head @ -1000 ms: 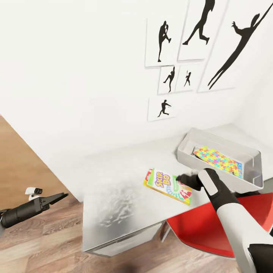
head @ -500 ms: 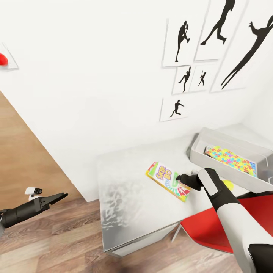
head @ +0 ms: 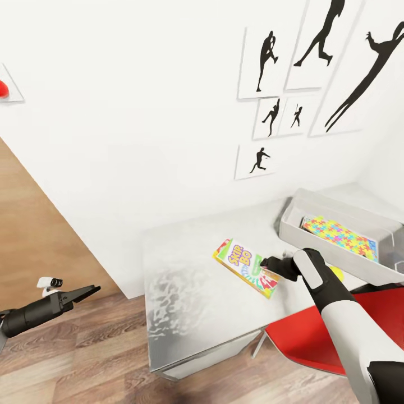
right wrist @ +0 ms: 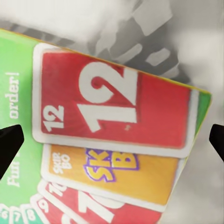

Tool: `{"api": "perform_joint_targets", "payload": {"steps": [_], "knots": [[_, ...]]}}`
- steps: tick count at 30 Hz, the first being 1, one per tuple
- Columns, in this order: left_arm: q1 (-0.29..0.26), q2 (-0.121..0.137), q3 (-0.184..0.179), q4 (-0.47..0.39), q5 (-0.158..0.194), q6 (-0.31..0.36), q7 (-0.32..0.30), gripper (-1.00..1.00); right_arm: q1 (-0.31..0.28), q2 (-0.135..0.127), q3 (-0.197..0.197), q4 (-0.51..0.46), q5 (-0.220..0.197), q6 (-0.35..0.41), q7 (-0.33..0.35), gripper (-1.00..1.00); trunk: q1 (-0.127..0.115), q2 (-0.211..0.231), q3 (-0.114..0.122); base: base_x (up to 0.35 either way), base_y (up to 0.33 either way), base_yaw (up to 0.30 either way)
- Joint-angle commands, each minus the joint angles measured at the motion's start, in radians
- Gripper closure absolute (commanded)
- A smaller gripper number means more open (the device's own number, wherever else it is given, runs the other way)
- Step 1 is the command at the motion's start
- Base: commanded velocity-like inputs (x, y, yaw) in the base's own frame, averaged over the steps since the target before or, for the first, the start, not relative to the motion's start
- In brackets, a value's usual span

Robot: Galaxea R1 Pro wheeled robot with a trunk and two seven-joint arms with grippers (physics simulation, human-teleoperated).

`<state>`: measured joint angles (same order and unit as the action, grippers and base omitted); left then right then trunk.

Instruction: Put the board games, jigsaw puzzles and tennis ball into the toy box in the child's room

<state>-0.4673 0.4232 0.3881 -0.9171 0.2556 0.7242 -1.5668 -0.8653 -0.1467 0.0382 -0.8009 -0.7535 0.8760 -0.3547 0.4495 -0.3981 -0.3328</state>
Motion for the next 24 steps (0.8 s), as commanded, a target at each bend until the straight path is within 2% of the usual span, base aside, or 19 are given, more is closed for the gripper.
{"api": "perform_joint_targets", "payload": {"steps": [1, 12, 24], "knots": [[-0.001, 0.000, 0.000, 0.000, -0.001, 0.011, -0.004, -1.00, -0.001, -0.001, 0.003, -0.003, -0.010, 0.002, -0.010, -1.00, 0.001, -0.002, -0.002, -0.001, -0.007, 0.000], [-0.001, 0.000, 0.000, 0.000, -0.001, 0.011, -0.004, -1.00, -0.001, -0.001, 0.004, -0.059, -0.010, 0.010, -0.013, -1.00, 0.001, -0.002, -0.002, 0.000, -0.002, 0.000], [-0.001, 0.000, 0.000, 0.000, -0.001, 0.011, -0.004, -1.00, -0.001, -0.002, 0.004, -0.069, -0.009, 0.010, -0.014, -1.00, 0.001, -0.002, -0.002, 0.000, 0.000, 0.000]]}}
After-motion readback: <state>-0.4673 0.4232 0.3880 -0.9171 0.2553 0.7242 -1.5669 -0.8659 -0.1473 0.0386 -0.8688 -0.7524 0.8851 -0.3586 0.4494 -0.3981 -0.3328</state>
